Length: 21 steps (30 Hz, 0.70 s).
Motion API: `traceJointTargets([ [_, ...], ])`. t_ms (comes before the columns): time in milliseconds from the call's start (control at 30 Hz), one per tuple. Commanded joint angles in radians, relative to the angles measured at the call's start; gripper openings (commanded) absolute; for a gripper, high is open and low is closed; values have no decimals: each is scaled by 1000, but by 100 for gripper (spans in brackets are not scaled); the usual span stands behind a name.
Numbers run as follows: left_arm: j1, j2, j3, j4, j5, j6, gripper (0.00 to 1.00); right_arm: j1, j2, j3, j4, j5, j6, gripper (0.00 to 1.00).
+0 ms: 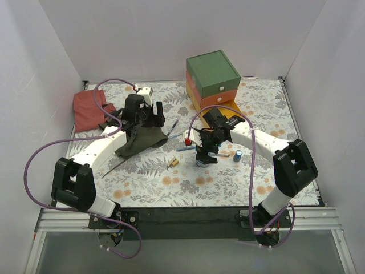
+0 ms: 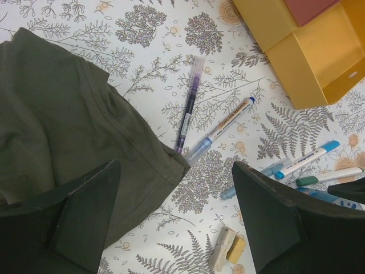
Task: Sort the stationery into containers
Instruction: Pick up the stationery from the center of the board.
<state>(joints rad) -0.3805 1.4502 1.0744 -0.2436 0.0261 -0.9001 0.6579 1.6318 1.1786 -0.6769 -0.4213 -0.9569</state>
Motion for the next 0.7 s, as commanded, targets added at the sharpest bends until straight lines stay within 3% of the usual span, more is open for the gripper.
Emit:
traceJointTargets([
  [0,6,4,1,24,-14,12,80,6,-3,-10,13,-8,-9,98],
  [267,8,12,7,29,-14,12,80,8,26,-20,16,4,-6,97],
  [333,6,13,9,30,-14,12,80,9,34,-16,19,-2,1,93],
  [367,6,13,9,30,-14,12,80,9,40,-13,19,-4,4,90],
  [567,8,13,9,32,-12,17,80,8,37,9,14,1,10,50],
  [667,9,10,1,38,-14,21,80,6,13,36,-6,25,7,39],
])
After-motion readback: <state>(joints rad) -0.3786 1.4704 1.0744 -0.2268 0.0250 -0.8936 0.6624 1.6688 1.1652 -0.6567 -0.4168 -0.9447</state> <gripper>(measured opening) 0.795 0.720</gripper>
